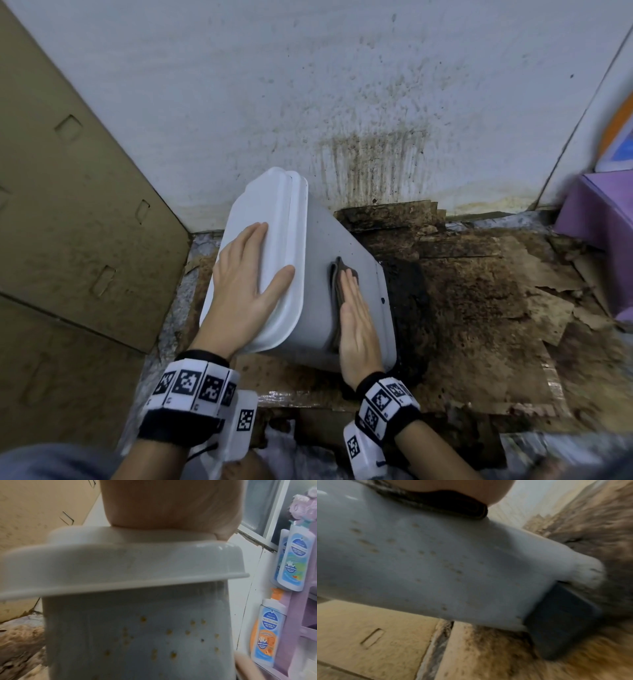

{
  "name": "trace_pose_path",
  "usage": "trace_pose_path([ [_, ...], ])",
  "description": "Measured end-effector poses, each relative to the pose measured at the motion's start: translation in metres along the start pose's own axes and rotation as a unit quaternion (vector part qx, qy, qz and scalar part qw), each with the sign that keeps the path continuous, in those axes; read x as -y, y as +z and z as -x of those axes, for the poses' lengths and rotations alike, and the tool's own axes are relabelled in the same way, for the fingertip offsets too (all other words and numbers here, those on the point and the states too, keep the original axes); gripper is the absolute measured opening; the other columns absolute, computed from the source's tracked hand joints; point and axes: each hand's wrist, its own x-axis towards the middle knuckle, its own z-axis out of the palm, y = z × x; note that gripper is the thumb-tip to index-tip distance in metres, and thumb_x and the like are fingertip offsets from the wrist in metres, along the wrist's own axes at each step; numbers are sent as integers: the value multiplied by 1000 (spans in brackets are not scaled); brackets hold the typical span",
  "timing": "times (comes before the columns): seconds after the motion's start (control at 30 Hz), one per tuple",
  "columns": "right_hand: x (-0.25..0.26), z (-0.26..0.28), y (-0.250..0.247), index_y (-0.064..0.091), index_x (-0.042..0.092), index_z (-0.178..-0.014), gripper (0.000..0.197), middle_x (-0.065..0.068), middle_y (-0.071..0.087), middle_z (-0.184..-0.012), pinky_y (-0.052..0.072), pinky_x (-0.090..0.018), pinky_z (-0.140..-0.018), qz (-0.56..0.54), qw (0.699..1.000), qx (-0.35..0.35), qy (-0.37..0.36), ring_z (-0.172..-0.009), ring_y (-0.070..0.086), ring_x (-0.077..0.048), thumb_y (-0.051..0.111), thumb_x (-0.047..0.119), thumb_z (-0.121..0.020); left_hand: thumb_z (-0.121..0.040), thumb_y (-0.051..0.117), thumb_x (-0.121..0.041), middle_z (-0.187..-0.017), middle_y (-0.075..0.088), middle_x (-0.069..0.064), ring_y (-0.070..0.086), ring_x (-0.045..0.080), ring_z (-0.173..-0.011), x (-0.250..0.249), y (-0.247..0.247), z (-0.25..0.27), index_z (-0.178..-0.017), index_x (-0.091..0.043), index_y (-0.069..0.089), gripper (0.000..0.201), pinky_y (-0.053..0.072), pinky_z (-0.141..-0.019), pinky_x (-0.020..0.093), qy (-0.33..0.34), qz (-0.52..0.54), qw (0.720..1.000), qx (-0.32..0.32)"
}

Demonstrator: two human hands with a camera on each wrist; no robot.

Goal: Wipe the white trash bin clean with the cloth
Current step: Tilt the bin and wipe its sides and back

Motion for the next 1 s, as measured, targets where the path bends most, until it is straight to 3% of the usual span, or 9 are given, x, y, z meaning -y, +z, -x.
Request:
trace_pose_path([
  [0.13, -40, 9, -10, 11, 35, -157, 53, 19, 5, -168, 6, -36, -129, -8, 996, -5, 83, -152, 2, 9, 12, 41, -104, -90, 37, -69, -163, 24, -11, 13, 4, -149, -1, 0, 0, -159, -28, 26, 81, 9, -121, 33, -1, 5, 1000, -1],
  [0.27, -41, 9, -16, 9, 39, -153, 52, 16, 2, -169, -2, -22, -126, -28, 991, 1, 130, -147, -3, 17, 10, 43, -101, -90, 38, -68, -163, 24, -11, 13, 4, -149, -4, 1, -1, -159, -29, 26, 80, 9, -121, 33, 1, 8, 1000, 1],
  [0.37, -33, 7, -11, 7, 38, -153, 53, 17, 1, -168, 0, -29, -127, -16, 992, -2, 123, -151, -3, 11, 8, 41, -100, -90, 36, -69, -164, 23, -10, 13, 6, -150, -4, 1, -1, -159, -27, 25, 81, 10, -123, 36, 2, 1, 1000, 3],
  [0.47, -14, 5, -3, 8, 44, -152, 57, 20, 4, -167, 3, -35, -128, -11, 994, -14, 105, -150, -3, 12, 4, 53, -96, -89, 35, -68, -164, 23, -8, 13, 7, -150, -3, 2, -2, -159, -27, 25, 82, 10, -121, 35, 3, -7, 1000, 1],
  [0.6, 32, 2, 8, 9, 43, -156, 60, 23, 6, -167, 3, -33, -128, -15, 999, -4, 34, -150, -2, 11, 3, 54, -97, -89, 35, -68, -164, 24, -8, 14, 6, -149, -2, 3, -4, -159, -27, 26, 82, 10, -120, 34, 6, -9, 1000, 0],
  [0.73, 65, 0, 13, 6, 37, -160, 54, 24, 1, -167, 1, -31, -126, -12, 999, 36, -23, -152, -5, 8, 9, 42, -106, -89, 35, -69, -164, 25, -8, 13, 5, -148, 0, 2, -3, -159, -26, 26, 83, 10, -119, 33, 5, -3, 1000, -2],
  [0.87, 42, 0, 4, 11, 29, -162, 56, 19, 6, -169, 7, -33, -126, 35, 996, 40, -70, -154, 3, 1, 12, 40, -107, -88, 37, -69, -163, 24, -10, 14, 4, -148, 4, 0, -1, -158, -29, 26, 82, 13, -117, 35, -2, 6, 1000, 3],
  [1.0, -11, 3, -2, 14, 29, -161, 58, 17, 9, -169, 12, -37, -128, 33, 999, 1, -5, -154, 5, 3, 8, 44, -105, -88, 39, -69, -162, 25, -11, 14, 2, -146, 4, -4, 0, -158, -30, 27, 81, 14, -119, 38, -9, 24, 1000, 4],
])
